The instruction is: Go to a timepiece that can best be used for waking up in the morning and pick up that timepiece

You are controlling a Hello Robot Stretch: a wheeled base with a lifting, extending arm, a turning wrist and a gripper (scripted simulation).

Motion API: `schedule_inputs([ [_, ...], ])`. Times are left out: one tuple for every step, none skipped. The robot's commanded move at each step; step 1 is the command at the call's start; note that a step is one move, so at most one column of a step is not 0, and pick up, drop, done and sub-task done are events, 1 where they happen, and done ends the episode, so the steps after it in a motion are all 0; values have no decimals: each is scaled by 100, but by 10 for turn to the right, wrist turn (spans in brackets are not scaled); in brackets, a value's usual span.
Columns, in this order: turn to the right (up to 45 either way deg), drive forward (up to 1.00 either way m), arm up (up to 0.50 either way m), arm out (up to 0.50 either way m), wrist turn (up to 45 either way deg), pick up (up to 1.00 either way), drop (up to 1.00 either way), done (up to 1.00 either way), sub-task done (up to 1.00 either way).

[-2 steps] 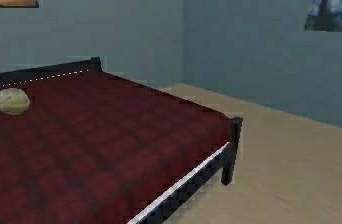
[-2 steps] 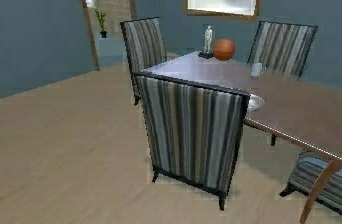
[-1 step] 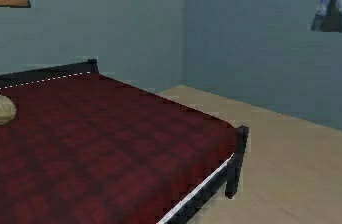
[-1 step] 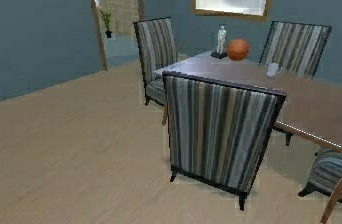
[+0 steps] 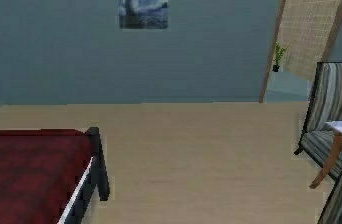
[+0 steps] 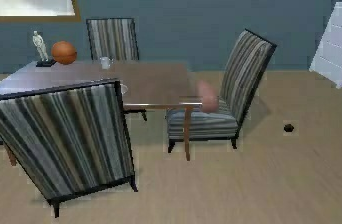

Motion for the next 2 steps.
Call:
schedule_inputs([
  [450, 0, 0, 0, 0, 0, 0, 0, 0],
  [0, 25, 0, 0, 0, 0, 0, 0, 0],
])
